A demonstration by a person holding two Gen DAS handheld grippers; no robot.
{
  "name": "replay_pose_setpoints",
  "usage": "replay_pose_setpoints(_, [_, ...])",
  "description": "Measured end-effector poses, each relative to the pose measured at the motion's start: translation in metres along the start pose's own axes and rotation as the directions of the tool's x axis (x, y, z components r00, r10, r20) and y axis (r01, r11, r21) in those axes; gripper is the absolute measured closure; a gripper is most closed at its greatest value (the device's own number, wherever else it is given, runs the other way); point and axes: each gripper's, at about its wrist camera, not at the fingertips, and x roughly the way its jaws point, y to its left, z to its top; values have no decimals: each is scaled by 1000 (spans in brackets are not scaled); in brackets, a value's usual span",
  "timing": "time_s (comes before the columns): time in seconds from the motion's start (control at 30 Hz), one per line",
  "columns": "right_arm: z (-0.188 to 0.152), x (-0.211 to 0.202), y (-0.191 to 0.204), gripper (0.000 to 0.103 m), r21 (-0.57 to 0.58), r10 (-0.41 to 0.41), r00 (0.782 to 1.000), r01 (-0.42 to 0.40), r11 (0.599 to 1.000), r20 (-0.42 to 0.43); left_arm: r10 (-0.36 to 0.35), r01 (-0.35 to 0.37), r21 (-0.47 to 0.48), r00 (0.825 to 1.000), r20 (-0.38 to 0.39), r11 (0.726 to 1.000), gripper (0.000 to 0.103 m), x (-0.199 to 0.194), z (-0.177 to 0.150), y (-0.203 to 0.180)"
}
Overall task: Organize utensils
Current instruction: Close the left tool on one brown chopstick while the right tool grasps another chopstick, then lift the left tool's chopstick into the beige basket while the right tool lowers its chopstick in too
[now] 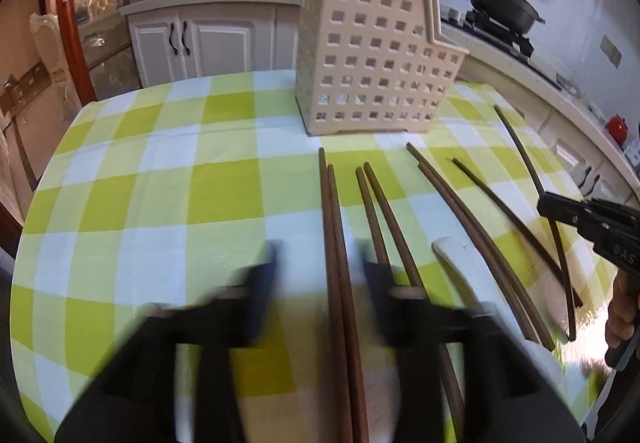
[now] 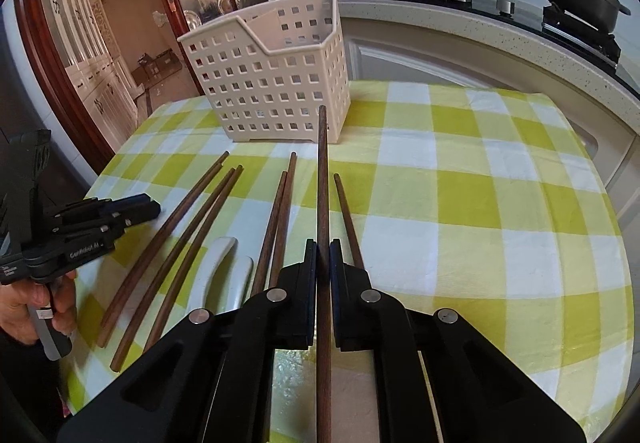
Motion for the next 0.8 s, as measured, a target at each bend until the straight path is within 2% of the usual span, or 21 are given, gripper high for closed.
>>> replay_pose_setpoints(0.07, [0, -2, -2, 96, 5, 3, 1000, -3, 1000, 3, 9, -9, 17, 1000, -9, 1000, 58, 1, 0, -3])
replay_pose_setpoints(0.13, [-1, -4, -4, 96, 14, 9, 1000, -9, 1000, 7, 25, -24, 18, 999, -20, 1000, 73, 5, 0, -3])
replay_pose_setpoints(0.2, [-1, -6, -7, 96, 19, 11, 1000, -12, 1000, 10, 32, -32, 10, 999, -34, 999, 80, 10, -1, 1])
replay_pose_setpoints(0.43, [-5, -6, -11, 96, 33, 19, 1000, -20, 999, 13, 32, -30, 35, 998, -57, 999, 81, 21, -4, -4])
replay_pose_setpoints(0.7, [-6, -7, -6, 96, 22, 29, 999, -30, 999, 18, 108, -98, 124, 991, -76, 987, 82, 32, 3, -19])
replay_pose_setpoints(0.77, [-6, -7, -5, 96, 24, 31, 999, -31, 999, 18, 108, -95, 140, 990, -92, 986, 95, 34, 7, -21])
replay_pose_setpoints(0.8, [-6, -7, -5, 96, 24, 31, 999, -32, 999, 19, 113, -98, 142, 989, -99, 985, 96, 35, 8, -21])
